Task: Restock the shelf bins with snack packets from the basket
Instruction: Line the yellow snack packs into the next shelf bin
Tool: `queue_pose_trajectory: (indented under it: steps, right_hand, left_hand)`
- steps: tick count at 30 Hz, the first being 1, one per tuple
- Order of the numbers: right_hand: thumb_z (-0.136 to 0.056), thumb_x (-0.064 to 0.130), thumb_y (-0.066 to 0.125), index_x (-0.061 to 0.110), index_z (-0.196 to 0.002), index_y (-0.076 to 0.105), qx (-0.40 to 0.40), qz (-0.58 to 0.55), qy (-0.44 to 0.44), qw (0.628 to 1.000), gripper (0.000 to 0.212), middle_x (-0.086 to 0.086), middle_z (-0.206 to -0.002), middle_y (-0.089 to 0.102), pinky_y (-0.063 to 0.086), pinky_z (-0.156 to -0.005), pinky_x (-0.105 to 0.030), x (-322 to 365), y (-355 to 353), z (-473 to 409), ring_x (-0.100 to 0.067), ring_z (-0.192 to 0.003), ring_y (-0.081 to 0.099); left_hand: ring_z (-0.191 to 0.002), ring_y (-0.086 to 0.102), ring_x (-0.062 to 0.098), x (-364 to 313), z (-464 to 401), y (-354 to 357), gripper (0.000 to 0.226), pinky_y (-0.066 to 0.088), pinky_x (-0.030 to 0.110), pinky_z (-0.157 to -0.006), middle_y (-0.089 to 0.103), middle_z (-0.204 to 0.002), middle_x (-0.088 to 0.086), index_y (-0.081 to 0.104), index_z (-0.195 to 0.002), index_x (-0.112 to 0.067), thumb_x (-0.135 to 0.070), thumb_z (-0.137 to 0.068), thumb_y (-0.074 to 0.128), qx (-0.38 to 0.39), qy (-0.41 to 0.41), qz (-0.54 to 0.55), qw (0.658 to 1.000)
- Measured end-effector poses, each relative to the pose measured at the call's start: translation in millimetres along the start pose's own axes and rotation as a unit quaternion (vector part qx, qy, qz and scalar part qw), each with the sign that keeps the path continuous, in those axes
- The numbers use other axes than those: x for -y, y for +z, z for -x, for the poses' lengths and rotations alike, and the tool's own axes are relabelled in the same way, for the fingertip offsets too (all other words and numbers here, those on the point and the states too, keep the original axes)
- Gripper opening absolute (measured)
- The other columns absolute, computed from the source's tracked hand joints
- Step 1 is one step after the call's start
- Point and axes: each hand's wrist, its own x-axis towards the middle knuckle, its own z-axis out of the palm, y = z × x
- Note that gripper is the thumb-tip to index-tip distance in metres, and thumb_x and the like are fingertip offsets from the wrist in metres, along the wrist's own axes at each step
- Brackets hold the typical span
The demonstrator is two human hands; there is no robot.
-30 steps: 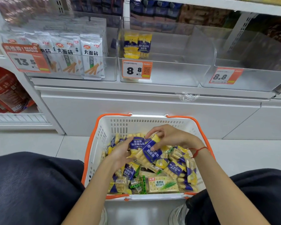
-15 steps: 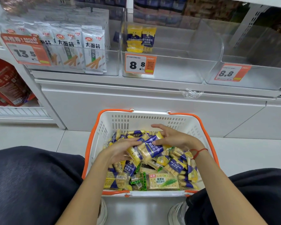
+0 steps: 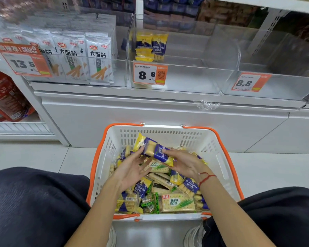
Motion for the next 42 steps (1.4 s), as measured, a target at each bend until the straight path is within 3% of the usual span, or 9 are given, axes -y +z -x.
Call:
queue_pose_trajectory:
  steps: [5, 10, 16, 22, 26, 29, 33, 36, 42]
  right_hand:
    - [-0.077, 0.013, 0.076, 0.010, -0.099, 0.064, 0.001, 0.208, -0.100, 0.973, 0.025, -0.003, -0.097, 0.072, 0.056, -0.070, -0.020, 16.6, 5.4, 10.3, -0.010, -0.082, 0.068]
    - [-0.070, 0.024, 0.083, 0.020, -0.097, 0.068, 0.023, 0.472, -0.211, 0.856, 0.031, -0.001, -0.104, 0.067, 0.053, -0.080, -0.026, 30.8, 14.7, 15.5, -0.012, -0.096, 0.062]
    - [-0.072, 0.025, 0.082, 0.022, -0.095, 0.065, -0.044, 0.413, -0.313, 0.854, 0.029, 0.010, -0.096, 0.064, 0.047, -0.079, -0.016, 4.5, 18.4, 0.4, -0.009, -0.098, 0.058]
    - [-0.087, 0.029, 0.066, 0.028, -0.104, 0.066, -0.107, 0.445, -0.379, 0.805, 0.017, 0.018, -0.103, 0.058, 0.033, -0.086, -0.021, -30.7, 23.4, -24.3, -0.009, -0.109, 0.041]
    - [-0.103, 0.034, 0.033, 0.028, -0.129, 0.054, -0.029, 0.330, -0.298, 0.895, 0.035, 0.013, -0.126, 0.039, 0.028, -0.104, -0.024, -36.0, 39.1, -36.3, -0.003, -0.123, 0.032]
    - [-0.104, 0.034, 0.025, 0.017, -0.128, 0.050, -0.120, 0.282, -0.232, 0.923, 0.039, 0.008, -0.118, 0.043, 0.032, -0.103, -0.031, -46.7, 39.0, -57.5, -0.009, -0.115, 0.038]
    - [-0.096, 0.050, 0.041, 0.009, -0.131, 0.050, -0.084, 0.646, -0.048, 0.757, 0.055, -0.012, -0.139, 0.038, 0.031, -0.107, -0.044, -93.5, 18.7, -79.5, -0.032, -0.133, 0.030]
    - [-0.090, 0.050, 0.054, 0.011, -0.127, 0.049, -0.082, 0.743, -0.079, 0.660, 0.054, -0.012, -0.133, 0.037, 0.035, -0.104, -0.038, -128.5, 17.3, -77.9, -0.029, -0.127, 0.032]
    - [-0.086, 0.020, 0.068, 0.012, -0.112, 0.045, -0.052, 0.545, -0.089, 0.832, 0.035, 0.000, -0.093, 0.053, 0.047, -0.070, -0.031, -120.3, 14.2, -75.4, -0.015, -0.079, 0.053]
  left_hand:
    - [-0.103, 0.062, 0.017, -9.3, -8.6, 1.6, 0.039, 0.044, 0.037, -0.097, 0.071, -0.110, 0.002, 0.064, -0.118, -0.021, -0.048, -0.091, 0.054, -0.127, 0.088, -0.116, 0.981]
    - [-0.092, 0.063, 0.016, -12.8, -8.0, 23.2, 0.029, 0.048, 0.037, -0.090, 0.070, -0.104, 0.004, 0.062, -0.107, -0.017, -0.036, -0.100, 0.040, -0.103, 0.029, -0.272, 0.956]
    - [-0.102, 0.064, 0.022, -5.7, -7.9, 29.8, 0.054, 0.049, 0.043, -0.091, 0.068, -0.113, 0.007, 0.059, -0.112, -0.021, -0.055, -0.100, 0.018, -0.045, -0.009, -0.192, 0.980]
    - [-0.108, 0.064, 0.020, 1.8, -5.9, 22.4, 0.041, 0.047, 0.047, -0.100, 0.068, -0.116, 0.004, 0.053, -0.127, -0.023, -0.049, -0.097, 0.040, -0.034, 0.022, -0.199, 0.979]
    - [-0.102, 0.066, 0.021, 1.4, -6.5, 6.3, 0.046, 0.048, 0.040, -0.096, 0.071, -0.109, 0.005, 0.053, -0.129, -0.022, -0.052, -0.098, 0.035, -0.084, 0.041, -0.188, 0.978]
    - [-0.108, 0.063, 0.026, 0.7, -13.5, -10.4, 0.059, 0.045, 0.044, -0.102, 0.069, -0.113, 0.011, 0.050, -0.135, -0.016, -0.056, -0.098, 0.028, -0.190, 0.062, -0.208, 0.957]
    - [-0.088, 0.067, 0.019, -8.1, -21.1, -25.8, 0.061, 0.051, 0.029, -0.073, 0.070, -0.103, 0.011, 0.055, -0.124, -0.016, -0.059, -0.097, 0.020, -0.256, 0.096, -0.187, 0.943]
    - [-0.082, 0.066, 0.018, -12.5, -24.9, -27.3, 0.054, 0.050, 0.029, -0.071, 0.070, -0.098, 0.011, 0.055, -0.117, -0.018, -0.056, -0.099, 0.022, -0.249, 0.092, -0.144, 0.953]
    - [-0.073, 0.064, 0.019, -8.3, -27.0, -25.0, 0.025, 0.049, 0.033, -0.070, 0.072, -0.072, -0.001, 0.060, -0.096, -0.019, -0.034, -0.098, 0.041, -0.223, 0.104, -0.116, 0.962]
